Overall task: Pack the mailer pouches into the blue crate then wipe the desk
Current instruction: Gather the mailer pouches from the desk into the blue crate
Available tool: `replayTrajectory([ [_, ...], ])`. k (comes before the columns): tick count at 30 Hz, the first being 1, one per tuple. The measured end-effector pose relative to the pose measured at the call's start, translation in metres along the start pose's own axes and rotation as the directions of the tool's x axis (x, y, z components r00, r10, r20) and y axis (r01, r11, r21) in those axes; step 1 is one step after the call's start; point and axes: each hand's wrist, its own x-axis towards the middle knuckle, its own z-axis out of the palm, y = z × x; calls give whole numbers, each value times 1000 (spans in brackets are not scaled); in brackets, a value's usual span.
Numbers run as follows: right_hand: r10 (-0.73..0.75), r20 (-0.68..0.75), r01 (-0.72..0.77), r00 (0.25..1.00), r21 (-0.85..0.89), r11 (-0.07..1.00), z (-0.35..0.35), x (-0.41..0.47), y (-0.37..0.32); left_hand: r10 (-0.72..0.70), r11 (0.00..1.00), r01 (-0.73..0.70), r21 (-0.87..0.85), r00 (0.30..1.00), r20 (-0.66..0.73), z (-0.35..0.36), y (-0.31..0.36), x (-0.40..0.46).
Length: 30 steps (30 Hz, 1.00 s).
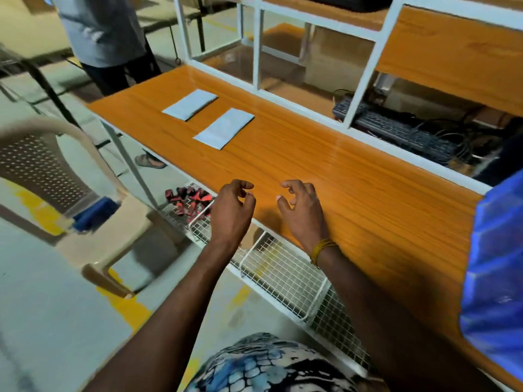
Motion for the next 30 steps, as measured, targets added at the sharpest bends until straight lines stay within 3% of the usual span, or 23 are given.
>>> replayTrajectory([
  [9,-30,99,32,995,-12,999,57,48,-32,-82,996,80,-39,996,-41,-31,-50,47],
  [17,-17,182,15,983,12,1000,113,127,-35,-158,987,158,34,987,-25,-29,-93,121],
  [30,39,289,-38,957,-10,999,172,285,-35,-162,973,152,175,985,49,-3,-121,282],
])
